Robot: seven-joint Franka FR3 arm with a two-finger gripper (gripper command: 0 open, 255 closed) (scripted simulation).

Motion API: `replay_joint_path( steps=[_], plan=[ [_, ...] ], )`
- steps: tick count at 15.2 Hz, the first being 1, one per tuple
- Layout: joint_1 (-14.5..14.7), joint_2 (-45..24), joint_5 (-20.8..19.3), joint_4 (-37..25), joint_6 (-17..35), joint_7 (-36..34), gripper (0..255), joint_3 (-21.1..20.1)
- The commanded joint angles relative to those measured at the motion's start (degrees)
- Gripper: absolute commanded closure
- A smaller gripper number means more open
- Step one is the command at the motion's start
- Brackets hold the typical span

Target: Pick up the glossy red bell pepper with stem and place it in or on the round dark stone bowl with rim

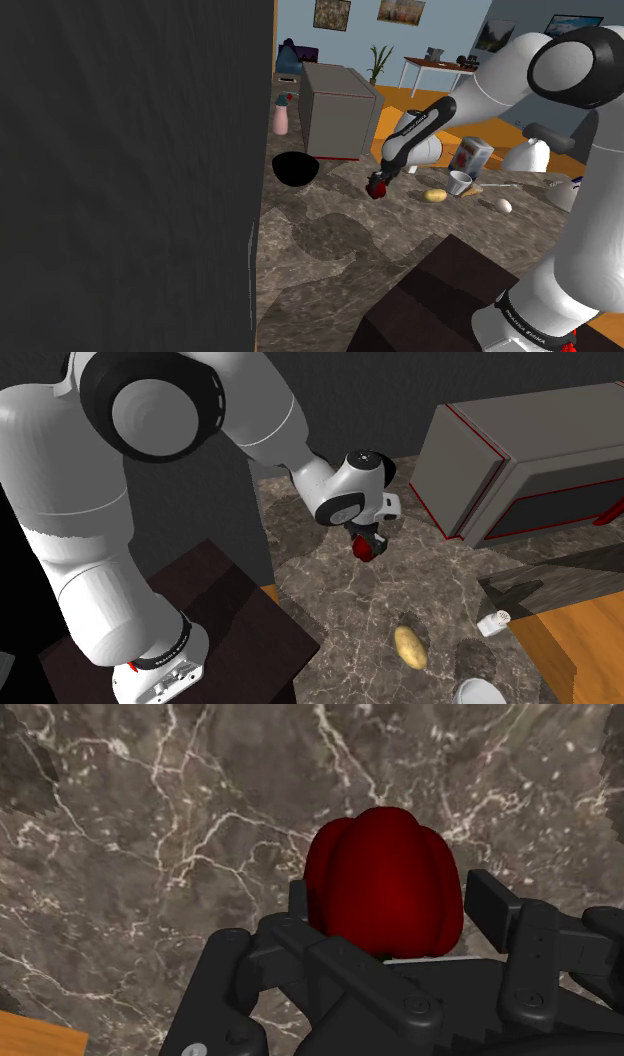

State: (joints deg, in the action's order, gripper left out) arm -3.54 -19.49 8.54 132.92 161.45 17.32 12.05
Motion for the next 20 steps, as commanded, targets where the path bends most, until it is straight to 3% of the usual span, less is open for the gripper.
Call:
replay_joint_path(
  steps=[1, 20],
  plan=[
    [0.5, 1.6, -0.8, 0.3, -1.4, -0.6, 255, 0.7],
    [2.8, 14.1, -7.6, -1.2, -14.9, -5.3, 255, 3.8]
  ],
)
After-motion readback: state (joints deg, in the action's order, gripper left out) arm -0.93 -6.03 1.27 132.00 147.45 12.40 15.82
